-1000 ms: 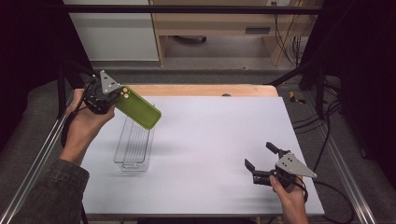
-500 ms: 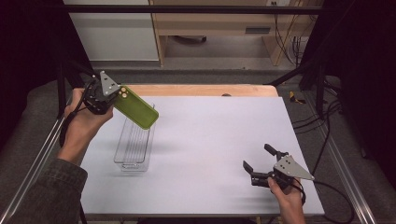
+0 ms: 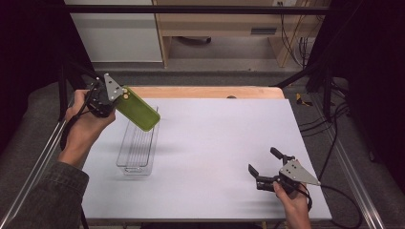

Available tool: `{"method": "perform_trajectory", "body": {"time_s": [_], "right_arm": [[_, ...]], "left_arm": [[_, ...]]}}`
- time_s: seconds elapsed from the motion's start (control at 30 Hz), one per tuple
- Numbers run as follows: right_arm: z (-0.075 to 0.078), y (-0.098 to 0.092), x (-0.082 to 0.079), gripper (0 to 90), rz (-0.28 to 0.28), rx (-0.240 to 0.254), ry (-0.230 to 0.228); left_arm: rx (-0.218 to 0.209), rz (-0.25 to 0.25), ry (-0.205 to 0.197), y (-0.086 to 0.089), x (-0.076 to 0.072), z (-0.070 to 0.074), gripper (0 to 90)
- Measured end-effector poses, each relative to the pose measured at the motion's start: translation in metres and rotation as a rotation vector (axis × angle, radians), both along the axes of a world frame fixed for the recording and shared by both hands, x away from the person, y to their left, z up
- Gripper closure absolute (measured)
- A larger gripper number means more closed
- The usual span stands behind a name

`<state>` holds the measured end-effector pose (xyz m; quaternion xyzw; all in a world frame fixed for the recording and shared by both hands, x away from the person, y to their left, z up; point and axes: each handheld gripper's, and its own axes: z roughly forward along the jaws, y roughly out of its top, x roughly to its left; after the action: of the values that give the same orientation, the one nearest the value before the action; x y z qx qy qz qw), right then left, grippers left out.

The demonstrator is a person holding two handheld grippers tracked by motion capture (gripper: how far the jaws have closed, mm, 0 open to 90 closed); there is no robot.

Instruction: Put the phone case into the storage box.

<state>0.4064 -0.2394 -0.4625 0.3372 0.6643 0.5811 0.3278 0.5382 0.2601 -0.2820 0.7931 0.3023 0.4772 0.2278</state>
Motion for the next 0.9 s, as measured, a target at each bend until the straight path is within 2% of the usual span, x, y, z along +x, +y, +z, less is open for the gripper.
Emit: {"method": "perform_trajectory", "body": {"time_s": [0.4,0.63,0.9], "right_arm": [[-0.001,0.002,0.000,2.5,0.004,0.004,-0.012],[-0.002,0.002,0.000,2.5,0.000,0.007,-0.015],[-0.003,0.003,0.001,2.5,-0.002,0.009,-0.019]], "left_arm": [[0.048,0.012,-0.026,-0.001,0.003,-0.003,87.1],[0.094,0.014,-0.075,-0.003,0.001,-0.005,87.2],[0.139,0.009,-0.092,-0.007,0.003,-0.010,87.2]]}}
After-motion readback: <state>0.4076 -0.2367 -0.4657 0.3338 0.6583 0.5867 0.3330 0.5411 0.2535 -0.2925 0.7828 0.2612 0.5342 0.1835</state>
